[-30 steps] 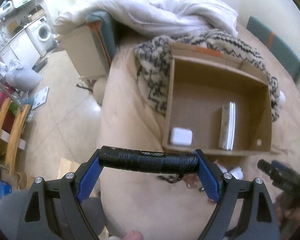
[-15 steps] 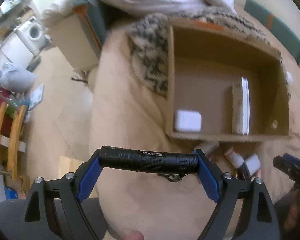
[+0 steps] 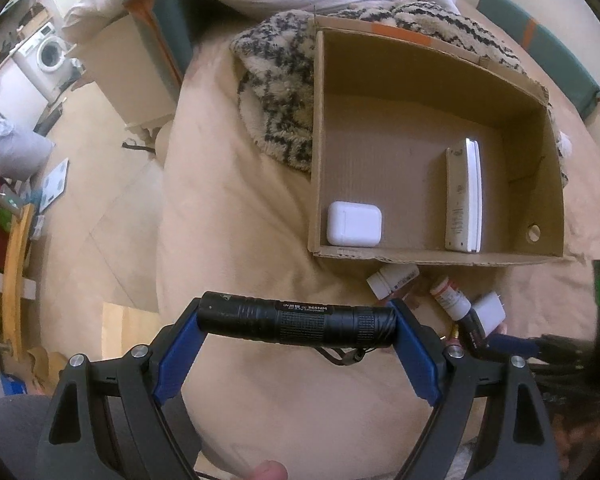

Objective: Organize rigid objects
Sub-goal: 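Lift the flashlight with the left tool while the right tool grasps the black lighter, then carry the flashlight into the box with the left tool while the right tool carries the lighter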

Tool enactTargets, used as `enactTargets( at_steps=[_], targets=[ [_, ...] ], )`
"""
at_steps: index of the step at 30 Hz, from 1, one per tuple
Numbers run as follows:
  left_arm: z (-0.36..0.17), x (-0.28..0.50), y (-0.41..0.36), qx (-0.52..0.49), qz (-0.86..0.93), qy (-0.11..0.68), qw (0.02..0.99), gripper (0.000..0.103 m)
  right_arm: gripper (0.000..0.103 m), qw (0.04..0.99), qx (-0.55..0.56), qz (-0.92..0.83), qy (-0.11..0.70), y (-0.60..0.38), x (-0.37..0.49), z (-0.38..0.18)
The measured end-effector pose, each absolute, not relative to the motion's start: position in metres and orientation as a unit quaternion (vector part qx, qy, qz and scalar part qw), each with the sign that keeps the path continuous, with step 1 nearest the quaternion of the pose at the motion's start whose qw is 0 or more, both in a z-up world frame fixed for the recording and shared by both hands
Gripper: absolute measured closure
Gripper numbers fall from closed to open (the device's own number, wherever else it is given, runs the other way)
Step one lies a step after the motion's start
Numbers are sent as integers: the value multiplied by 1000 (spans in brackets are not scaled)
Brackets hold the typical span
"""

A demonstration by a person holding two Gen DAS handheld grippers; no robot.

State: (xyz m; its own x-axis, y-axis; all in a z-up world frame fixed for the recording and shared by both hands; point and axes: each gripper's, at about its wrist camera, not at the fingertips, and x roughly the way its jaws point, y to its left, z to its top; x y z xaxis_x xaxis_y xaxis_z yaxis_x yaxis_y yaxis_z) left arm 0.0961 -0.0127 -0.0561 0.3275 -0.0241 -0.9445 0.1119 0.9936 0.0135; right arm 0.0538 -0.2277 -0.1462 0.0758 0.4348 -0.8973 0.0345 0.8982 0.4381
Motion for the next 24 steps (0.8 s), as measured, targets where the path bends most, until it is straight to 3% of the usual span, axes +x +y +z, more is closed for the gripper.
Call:
enactTargets(
  at_steps=[2, 7, 9, 24],
  targets=[
    [-56, 96, -12, 36, -42, 579, 813, 16, 70, 710, 144, 127, 678, -222, 57, -156],
    [-54, 96, -12, 36, -40, 575, 816, 16, 74, 719, 57, 113, 684, -202, 60, -165],
    [-54, 96, -12, 38, -37, 574, 817, 16, 82, 725, 46, 121, 677, -196, 58, -160],
    [-48, 89, -1, 49, -19, 562, 826, 16, 82, 789, 115, 140, 586, -231, 35, -81]
  ],
)
